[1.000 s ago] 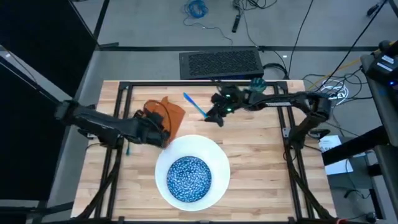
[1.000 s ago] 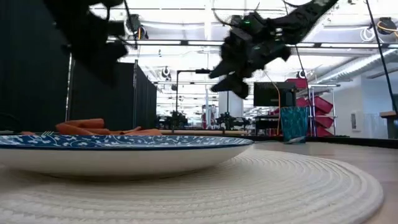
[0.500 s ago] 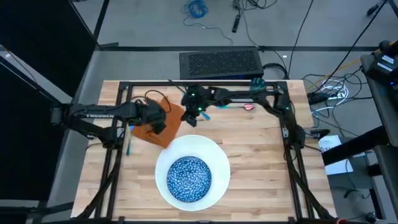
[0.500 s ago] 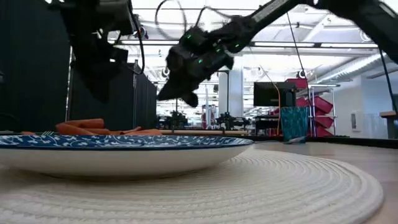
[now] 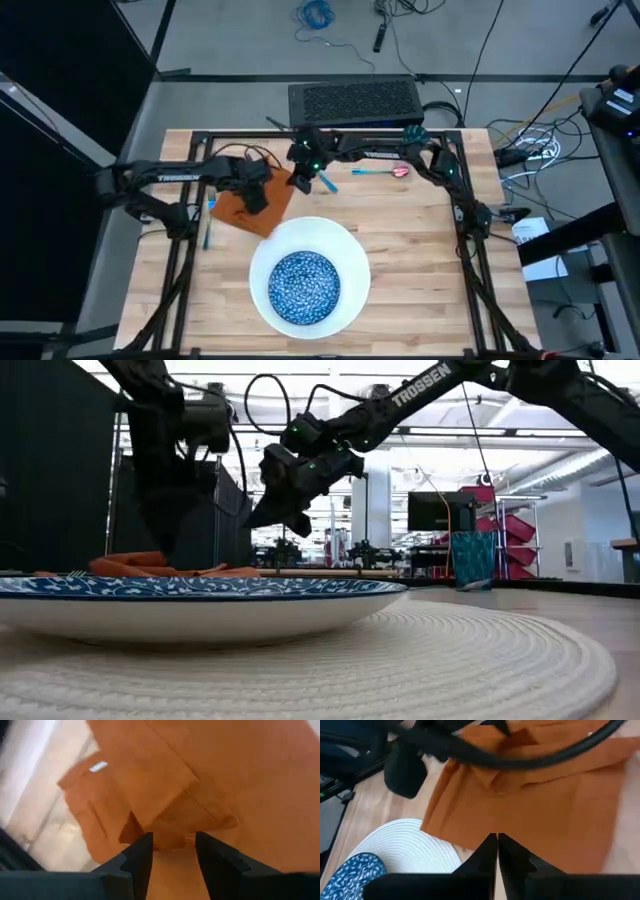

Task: Set table place
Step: Fold the orange table napkin

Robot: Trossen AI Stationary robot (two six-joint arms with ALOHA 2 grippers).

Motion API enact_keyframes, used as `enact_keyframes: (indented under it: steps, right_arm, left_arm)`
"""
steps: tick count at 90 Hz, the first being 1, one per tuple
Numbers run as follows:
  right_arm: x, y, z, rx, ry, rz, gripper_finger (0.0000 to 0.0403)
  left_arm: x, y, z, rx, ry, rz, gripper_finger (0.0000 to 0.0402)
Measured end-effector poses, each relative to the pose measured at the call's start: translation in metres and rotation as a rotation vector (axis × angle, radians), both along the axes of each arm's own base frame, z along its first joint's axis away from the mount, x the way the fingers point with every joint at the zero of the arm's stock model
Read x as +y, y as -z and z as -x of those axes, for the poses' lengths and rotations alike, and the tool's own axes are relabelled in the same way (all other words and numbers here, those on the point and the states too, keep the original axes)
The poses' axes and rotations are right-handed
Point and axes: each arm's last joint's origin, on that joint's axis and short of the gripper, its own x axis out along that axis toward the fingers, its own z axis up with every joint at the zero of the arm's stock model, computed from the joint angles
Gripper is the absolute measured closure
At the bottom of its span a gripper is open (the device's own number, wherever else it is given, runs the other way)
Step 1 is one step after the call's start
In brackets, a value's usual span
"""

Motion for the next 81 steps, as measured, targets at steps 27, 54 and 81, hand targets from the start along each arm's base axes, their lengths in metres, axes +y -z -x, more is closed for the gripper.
enact_keyframes:
  steps: [27,54,81]
  right_arm:
    - [-0.002,0.001,0.002,0.015,-0.006,0.005,0.0403]
    - [-0.002,0.002,0.003,0.024,-0.013,0.012,0.0403]
    - [-0.005,0.002,0.005,0.022,-0.012,0.018,0.0403]
  left_arm:
    - [0.003,0.01,0.002,0.109,0.01,-0.012,0.0267]
    - [-0.002,0.008,0.028,0.365,-0.052,0.016,0.0267]
    - [-0.01,-0.017,0.053,0.405,-0.203,-0.14,0.0267]
